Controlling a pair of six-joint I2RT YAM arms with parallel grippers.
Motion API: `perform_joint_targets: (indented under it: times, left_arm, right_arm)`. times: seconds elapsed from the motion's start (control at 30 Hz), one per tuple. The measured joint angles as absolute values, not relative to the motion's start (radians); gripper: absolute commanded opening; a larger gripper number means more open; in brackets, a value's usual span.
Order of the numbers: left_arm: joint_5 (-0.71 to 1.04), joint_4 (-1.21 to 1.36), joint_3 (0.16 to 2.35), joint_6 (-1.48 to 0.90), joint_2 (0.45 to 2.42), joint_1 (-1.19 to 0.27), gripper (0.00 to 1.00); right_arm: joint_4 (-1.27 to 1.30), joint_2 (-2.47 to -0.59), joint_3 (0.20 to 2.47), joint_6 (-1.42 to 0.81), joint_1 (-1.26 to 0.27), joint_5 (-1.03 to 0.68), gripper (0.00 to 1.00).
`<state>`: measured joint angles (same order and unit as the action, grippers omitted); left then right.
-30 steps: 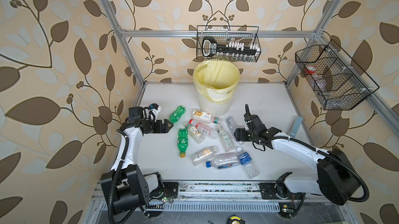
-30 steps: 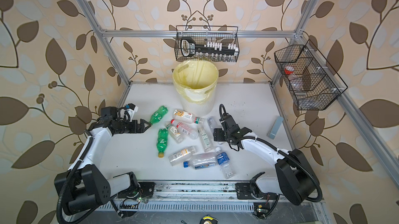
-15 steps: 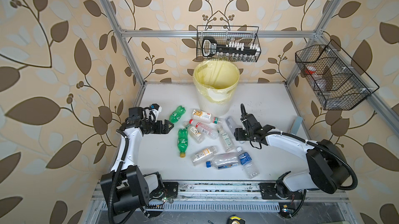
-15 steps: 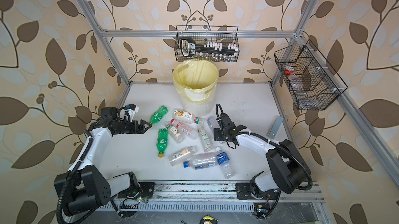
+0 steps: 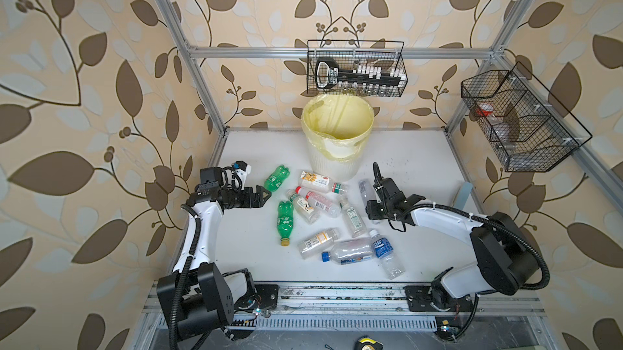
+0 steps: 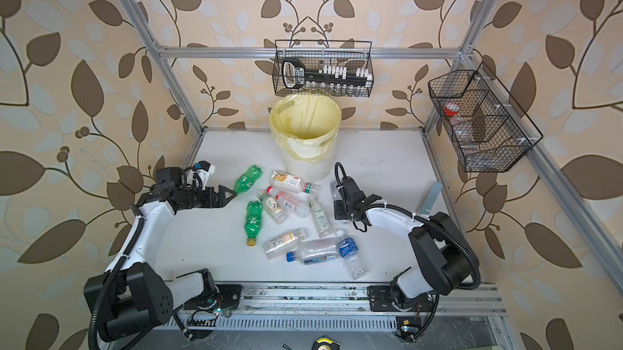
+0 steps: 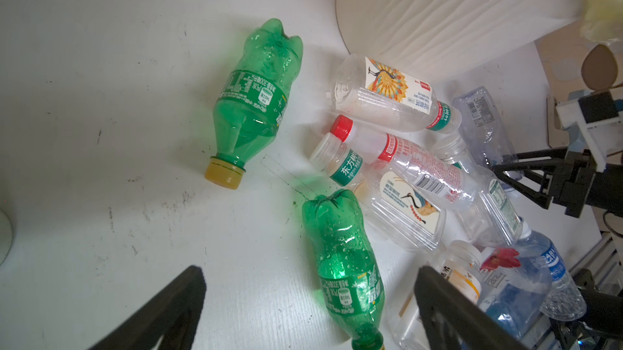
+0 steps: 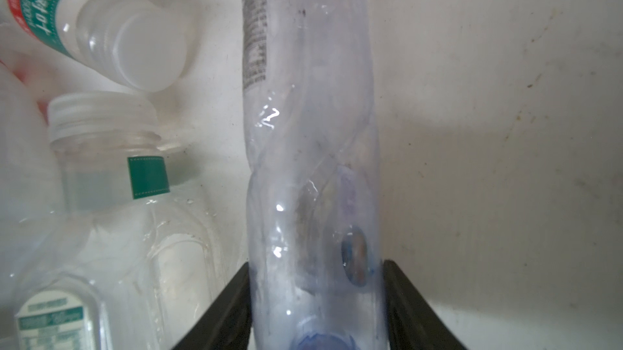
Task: Throw the plastic bottles in the bin
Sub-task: 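Close the right gripper on the clear blue-capped bottle and lift it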
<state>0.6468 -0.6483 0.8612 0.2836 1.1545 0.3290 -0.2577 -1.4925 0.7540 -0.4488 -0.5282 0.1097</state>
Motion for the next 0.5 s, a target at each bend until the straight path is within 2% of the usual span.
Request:
perform_joint_targets:
  times: [0.23, 0.33, 0.5]
  left_arm:
    - [0.647, -0.630, 0.861, 0.263, 1.145, 0.329, 0.99]
    - [0.648, -0.635, 0.861, 0.272, 1.145, 0.329, 0.99]
    - [0.648, -0.665, 0.863, 0.294, 1.162, 0.329, 0.99]
  right_arm:
    - [-0.258, -1.493, 0.754, -0.427, -0.528, 0.128, 0.51]
    - [-0.257, -1.493, 0.754, -0.414, -0.528, 0.129, 0.44]
    - [-0.242, -1.488, 0.752, -0.413, -0.528, 0.128, 0.38]
